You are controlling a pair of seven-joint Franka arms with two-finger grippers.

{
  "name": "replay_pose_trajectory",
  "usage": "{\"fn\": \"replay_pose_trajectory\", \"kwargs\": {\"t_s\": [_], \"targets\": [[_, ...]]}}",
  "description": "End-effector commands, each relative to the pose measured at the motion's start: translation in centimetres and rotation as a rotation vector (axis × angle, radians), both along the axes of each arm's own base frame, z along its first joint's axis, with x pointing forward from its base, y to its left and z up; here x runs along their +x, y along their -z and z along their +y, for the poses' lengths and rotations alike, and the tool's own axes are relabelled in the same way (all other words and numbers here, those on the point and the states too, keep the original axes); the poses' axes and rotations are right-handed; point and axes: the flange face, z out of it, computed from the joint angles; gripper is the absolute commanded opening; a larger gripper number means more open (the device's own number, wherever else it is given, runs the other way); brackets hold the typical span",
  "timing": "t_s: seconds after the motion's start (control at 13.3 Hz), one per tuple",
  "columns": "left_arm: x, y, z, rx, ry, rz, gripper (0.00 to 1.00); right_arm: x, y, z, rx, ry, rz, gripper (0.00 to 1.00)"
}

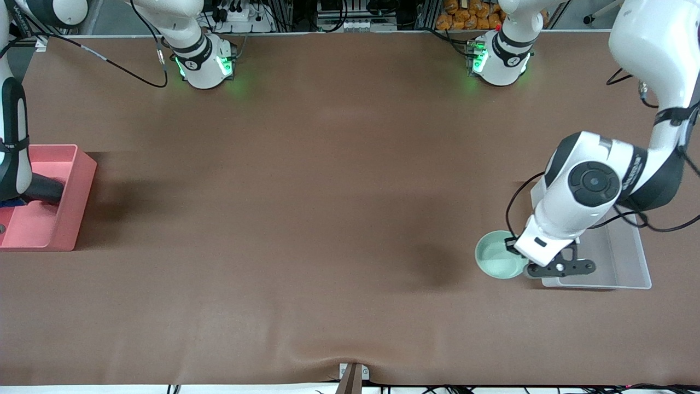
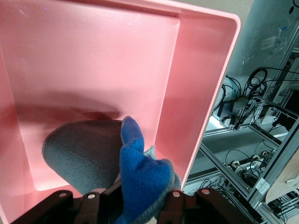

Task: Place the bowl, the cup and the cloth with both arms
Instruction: 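Move the bowl into the clear bin while the right gripper lowers the cloth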

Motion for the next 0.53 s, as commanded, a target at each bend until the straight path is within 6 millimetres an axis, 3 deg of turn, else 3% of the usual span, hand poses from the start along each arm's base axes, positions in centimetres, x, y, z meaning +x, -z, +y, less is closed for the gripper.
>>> {"fn": "replay_pose_trajectory", "kwargs": {"t_s": [0.0, 0.45], "targets": [[-0.3, -1.0, 5.2, 0.048, 0.074, 0.039, 0.00, -0.1, 0.5, -0.3, 0.020, 0.013, -0.007, 0.00], [-1.4, 0.5, 18.9, 0.027, 0.239, 0.210, 0.00, -0.2, 0.8, -0.3, 0.023, 0.013, -0.001, 0.00]]}}
